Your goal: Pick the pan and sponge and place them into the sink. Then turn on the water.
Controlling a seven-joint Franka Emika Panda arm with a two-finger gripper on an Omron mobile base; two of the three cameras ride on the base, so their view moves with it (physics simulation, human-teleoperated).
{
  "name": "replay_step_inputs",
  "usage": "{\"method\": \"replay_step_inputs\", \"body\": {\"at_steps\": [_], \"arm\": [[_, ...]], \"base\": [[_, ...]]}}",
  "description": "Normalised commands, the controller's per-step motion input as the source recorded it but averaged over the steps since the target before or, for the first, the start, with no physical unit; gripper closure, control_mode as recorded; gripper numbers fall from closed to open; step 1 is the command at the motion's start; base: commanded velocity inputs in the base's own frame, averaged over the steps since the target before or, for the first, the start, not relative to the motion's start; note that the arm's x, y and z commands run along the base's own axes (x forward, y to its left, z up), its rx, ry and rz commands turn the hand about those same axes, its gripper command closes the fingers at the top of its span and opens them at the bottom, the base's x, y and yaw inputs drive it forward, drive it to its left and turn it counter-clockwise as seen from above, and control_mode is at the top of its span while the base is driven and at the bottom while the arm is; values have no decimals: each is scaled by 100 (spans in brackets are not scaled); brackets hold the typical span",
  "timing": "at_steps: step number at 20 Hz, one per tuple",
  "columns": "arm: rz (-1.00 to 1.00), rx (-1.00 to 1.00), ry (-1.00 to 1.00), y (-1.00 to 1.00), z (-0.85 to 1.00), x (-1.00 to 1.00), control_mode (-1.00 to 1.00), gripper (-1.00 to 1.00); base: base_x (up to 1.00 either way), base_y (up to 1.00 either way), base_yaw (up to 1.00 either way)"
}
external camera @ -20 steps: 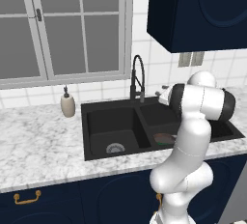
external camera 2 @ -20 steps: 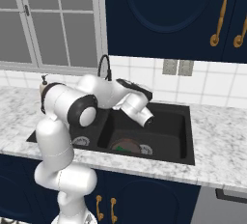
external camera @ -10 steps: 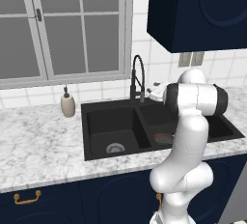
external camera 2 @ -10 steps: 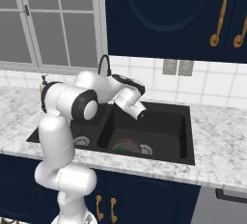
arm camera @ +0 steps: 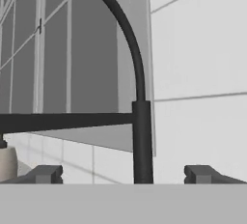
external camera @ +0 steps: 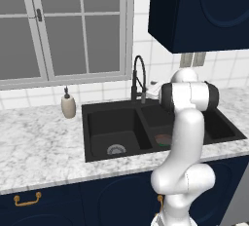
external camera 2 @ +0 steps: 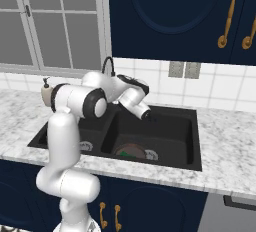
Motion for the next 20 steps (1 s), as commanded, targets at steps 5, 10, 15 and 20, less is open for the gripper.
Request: {"method": "replay_step_inputs", "body": {"at_steps": [5,10,15,20], "arm": [[0,-1,0,0,-26,35,-100,-100],[0,-1,-1,-1,-16,33,-100,-100],[0,0,-1,-13,-5,20,-100,-100],[0,0,0,-13,-13,13,-100,-100]], "base": [[0,0,0],[0,0,0],[0,0,0],[0,0,0]]}}
